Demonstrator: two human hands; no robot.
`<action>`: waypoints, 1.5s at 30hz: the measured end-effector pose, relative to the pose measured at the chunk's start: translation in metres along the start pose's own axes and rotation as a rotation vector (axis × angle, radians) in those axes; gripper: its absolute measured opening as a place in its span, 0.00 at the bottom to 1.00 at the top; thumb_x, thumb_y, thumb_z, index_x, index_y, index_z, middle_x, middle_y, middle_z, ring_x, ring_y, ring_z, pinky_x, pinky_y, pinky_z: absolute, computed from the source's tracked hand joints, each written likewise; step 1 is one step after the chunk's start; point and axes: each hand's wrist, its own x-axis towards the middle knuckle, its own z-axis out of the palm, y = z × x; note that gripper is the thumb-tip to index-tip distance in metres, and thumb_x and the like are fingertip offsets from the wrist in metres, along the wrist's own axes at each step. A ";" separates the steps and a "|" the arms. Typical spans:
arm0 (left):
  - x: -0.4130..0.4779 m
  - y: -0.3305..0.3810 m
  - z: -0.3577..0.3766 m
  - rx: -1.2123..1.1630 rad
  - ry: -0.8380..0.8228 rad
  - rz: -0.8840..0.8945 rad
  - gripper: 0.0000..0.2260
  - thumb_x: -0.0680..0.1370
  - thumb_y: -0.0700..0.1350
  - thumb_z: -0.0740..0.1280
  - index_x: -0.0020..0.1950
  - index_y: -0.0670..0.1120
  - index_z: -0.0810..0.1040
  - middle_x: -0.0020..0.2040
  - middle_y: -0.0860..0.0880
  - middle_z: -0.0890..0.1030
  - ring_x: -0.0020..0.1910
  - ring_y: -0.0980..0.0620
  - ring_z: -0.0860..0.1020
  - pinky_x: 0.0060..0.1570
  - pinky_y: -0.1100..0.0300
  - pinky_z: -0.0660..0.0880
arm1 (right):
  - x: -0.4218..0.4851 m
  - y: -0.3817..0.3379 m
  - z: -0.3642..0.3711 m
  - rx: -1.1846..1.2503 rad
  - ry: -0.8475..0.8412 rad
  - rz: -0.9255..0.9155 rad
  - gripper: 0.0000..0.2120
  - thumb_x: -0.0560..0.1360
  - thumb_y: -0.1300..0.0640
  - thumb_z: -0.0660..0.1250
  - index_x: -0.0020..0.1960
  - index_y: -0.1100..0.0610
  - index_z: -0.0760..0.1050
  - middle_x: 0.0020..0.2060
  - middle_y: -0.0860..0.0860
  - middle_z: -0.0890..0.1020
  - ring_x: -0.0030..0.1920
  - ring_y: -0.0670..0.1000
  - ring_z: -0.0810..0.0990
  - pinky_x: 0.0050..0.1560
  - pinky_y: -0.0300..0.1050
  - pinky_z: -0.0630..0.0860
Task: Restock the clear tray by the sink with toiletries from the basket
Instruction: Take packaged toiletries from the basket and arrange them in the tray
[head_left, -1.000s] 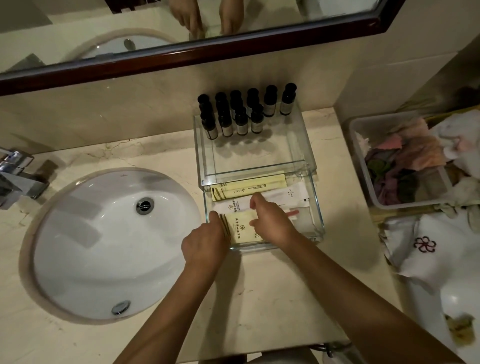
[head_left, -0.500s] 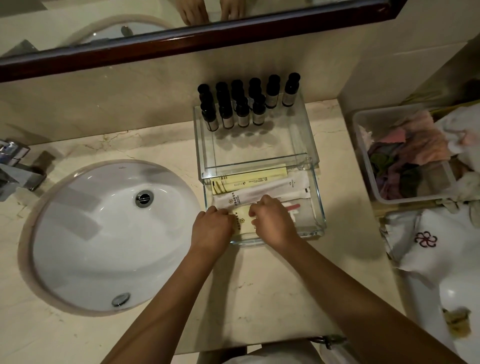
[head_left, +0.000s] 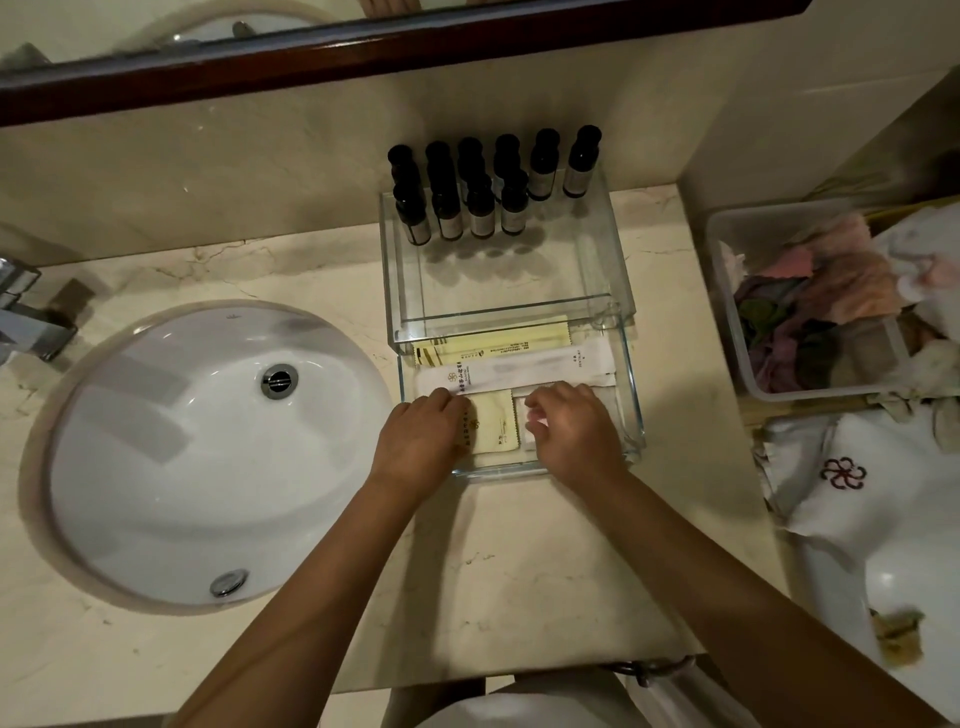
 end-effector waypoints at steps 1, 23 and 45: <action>0.001 0.001 0.000 0.000 -0.015 0.006 0.21 0.76 0.46 0.64 0.68 0.48 0.67 0.65 0.49 0.71 0.61 0.47 0.72 0.56 0.57 0.67 | -0.001 0.003 -0.001 -0.018 -0.019 -0.020 0.11 0.61 0.69 0.74 0.42 0.61 0.80 0.37 0.55 0.81 0.38 0.58 0.78 0.38 0.46 0.75; -0.003 0.005 0.002 0.129 0.007 -0.014 0.13 0.76 0.42 0.62 0.60 0.47 0.74 0.55 0.48 0.76 0.55 0.46 0.75 0.45 0.57 0.69 | -0.004 0.043 -0.019 -0.316 0.017 -0.156 0.12 0.66 0.69 0.67 0.46 0.57 0.80 0.40 0.54 0.78 0.41 0.55 0.73 0.41 0.46 0.70; -0.138 -0.052 0.009 -0.422 0.297 -0.419 0.12 0.76 0.44 0.66 0.59 0.50 0.77 0.54 0.53 0.78 0.53 0.52 0.77 0.46 0.57 0.74 | 0.020 -0.096 -0.062 -0.042 -0.338 -0.236 0.18 0.78 0.56 0.62 0.67 0.55 0.70 0.64 0.53 0.73 0.65 0.56 0.68 0.62 0.45 0.65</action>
